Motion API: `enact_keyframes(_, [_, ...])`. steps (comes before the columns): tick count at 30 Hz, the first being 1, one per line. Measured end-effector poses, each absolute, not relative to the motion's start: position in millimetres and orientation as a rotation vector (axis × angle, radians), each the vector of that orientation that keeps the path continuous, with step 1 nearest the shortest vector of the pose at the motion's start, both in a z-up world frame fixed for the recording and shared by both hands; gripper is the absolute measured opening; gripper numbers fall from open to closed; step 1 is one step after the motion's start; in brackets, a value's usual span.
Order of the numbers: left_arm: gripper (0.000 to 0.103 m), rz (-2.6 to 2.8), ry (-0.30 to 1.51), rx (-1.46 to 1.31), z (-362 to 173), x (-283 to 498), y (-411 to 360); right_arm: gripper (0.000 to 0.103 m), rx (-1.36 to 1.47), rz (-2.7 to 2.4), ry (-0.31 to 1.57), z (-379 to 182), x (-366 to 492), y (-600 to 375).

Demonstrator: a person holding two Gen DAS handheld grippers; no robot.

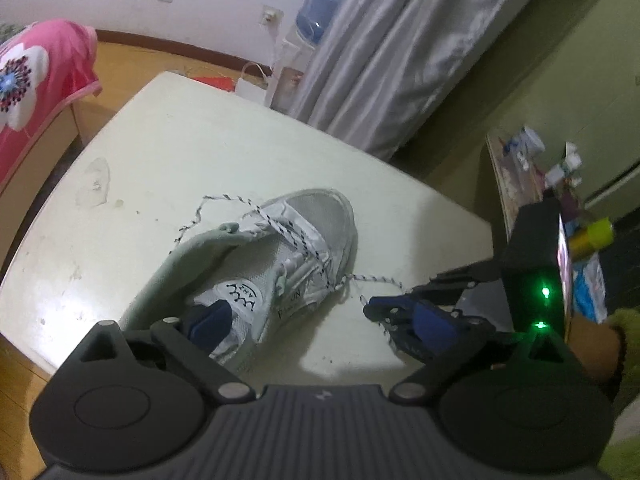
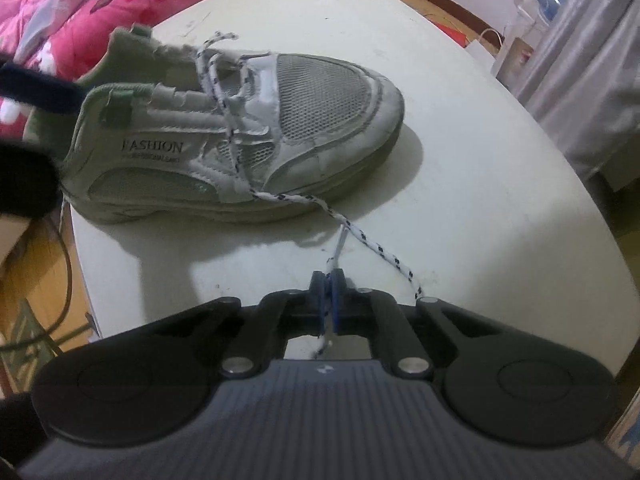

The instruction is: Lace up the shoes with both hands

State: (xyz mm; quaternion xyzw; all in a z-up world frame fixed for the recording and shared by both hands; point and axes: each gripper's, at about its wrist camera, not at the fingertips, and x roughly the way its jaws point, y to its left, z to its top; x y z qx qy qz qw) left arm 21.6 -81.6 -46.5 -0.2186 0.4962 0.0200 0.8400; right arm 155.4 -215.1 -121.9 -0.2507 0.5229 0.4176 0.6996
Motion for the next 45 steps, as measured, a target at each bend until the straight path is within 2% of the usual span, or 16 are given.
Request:
enact_keyframes(6, [0.097, 0.074, 0.973, -0.552, -45.7, 18.1, -63.2, 0.001, -0.519, 0.991, 1.06, -101.3, 149.7, -227.2])
enact_keyframes(9, [0.09, 0.072, 0.961, -0.614, -48.2, 23.6, -52.8, 0.001, -0.517, 1.046, 0.965, -85.3, 143.5, -234.1])
enact_keyframes(14, [0.067, 0.024, 0.943, -0.766, -53.9, 30.8, -36.1, 0.001, -0.506, 1.172, 0.795, -62.9, 138.8, -240.8])
enact_keyframes(17, [0.058, -0.005, 0.917, -0.83, -54.1, 33.2, -33.0, 0.001, -0.506, 1.244, 0.698, -51.1, 134.4, -242.3])
enact_keyframes(25, [0.046, -0.041, 0.893, -0.896, -57.1, 40.6, -35.4, 0.001, -0.534, 1.376, 0.553, -34.7, 127.5, -237.9])
enact_keyframes(30, [0.03, -0.019, 0.902, -0.926, -63.3, 42.8, -34.5, 0.001, -0.542, 1.405, 0.523, -31.1, 123.5, -238.6])
enact_keyframes(34, [0.004, -0.01, 0.902, -0.95, -67.8, 43.7, -33.7, 0.001, -0.548, 1.421, 0.516, -31.1, 124.0, -239.2])
enact_keyframes(39, [0.002, -0.009, 0.89, -0.941, -67.7, 43.0, -33.8, 0.002, -0.536, 1.429, 0.529, -33.8, 127.5, -237.8])
enact_keyframes(45, [0.002, -0.005, 0.893, -0.947, -65.3, 43.1, -36.1, 0.003, -0.431, 1.406, 0.643, -38.2, 141.9, -233.9])
